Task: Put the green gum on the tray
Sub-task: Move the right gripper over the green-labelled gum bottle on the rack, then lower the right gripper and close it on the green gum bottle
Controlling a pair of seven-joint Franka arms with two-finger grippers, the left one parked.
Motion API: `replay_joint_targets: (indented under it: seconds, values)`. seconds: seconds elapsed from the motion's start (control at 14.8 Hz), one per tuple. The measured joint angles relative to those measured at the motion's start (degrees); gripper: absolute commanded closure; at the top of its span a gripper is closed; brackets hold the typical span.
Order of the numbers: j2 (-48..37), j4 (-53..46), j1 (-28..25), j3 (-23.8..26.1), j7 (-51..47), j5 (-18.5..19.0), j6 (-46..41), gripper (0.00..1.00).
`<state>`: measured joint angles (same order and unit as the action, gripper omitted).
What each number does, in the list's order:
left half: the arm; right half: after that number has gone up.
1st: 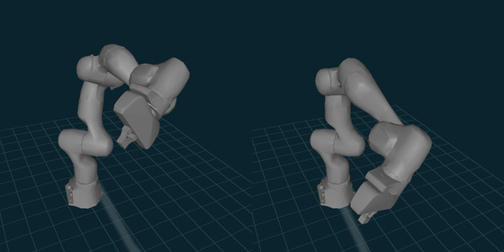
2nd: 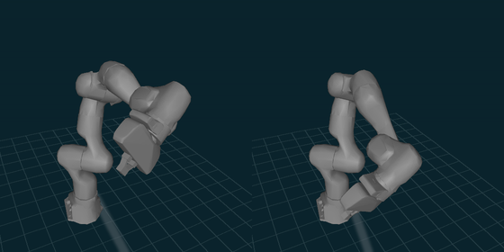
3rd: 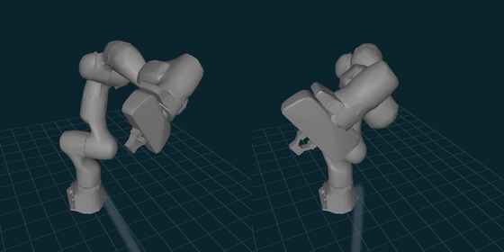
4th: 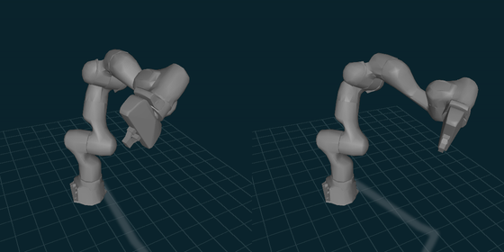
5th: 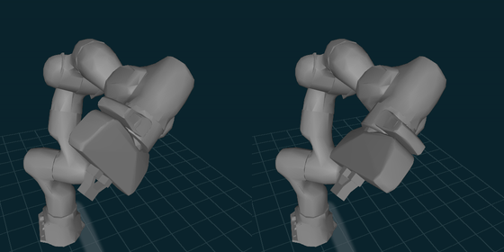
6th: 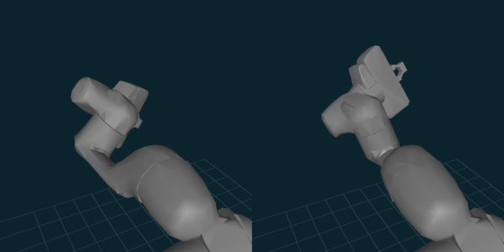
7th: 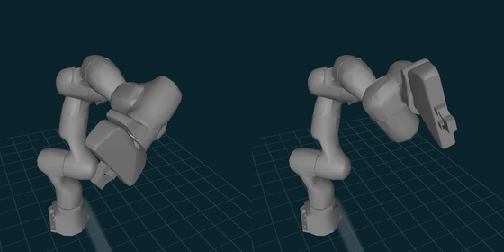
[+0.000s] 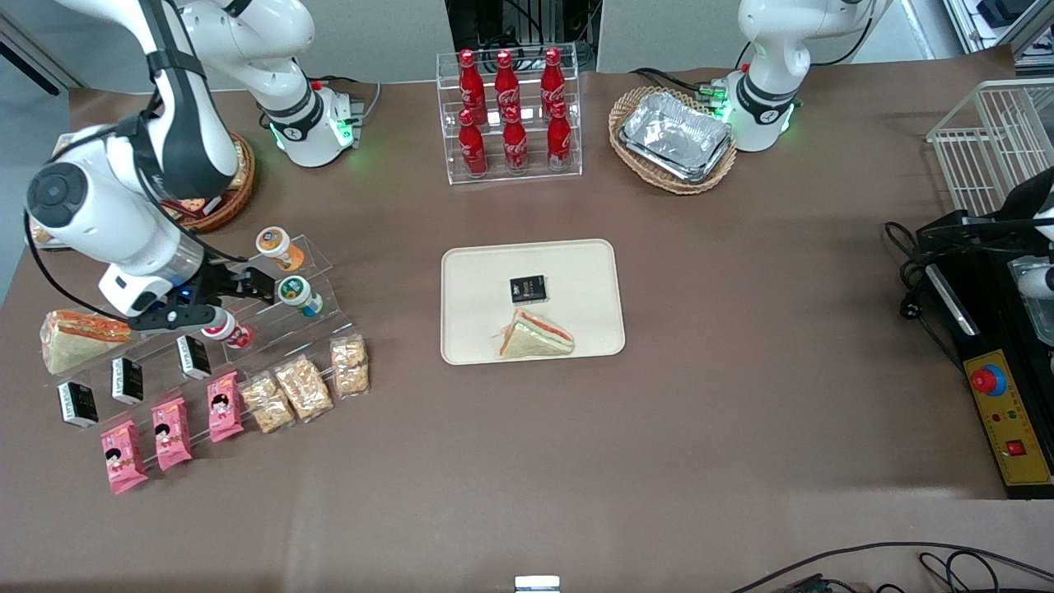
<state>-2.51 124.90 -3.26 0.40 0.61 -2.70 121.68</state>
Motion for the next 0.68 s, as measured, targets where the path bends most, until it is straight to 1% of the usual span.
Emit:
replay_joint_targets:
  seconds: [0.27, 0.68]
  values:
    - [0.5, 3.7, -0.5, 2.0, -0.1, 0.0, 4.9, 0.00]
    - [0.5, 8.4, -0.7, 3.6, -0.2, 0.0, 8.4, 0.00]
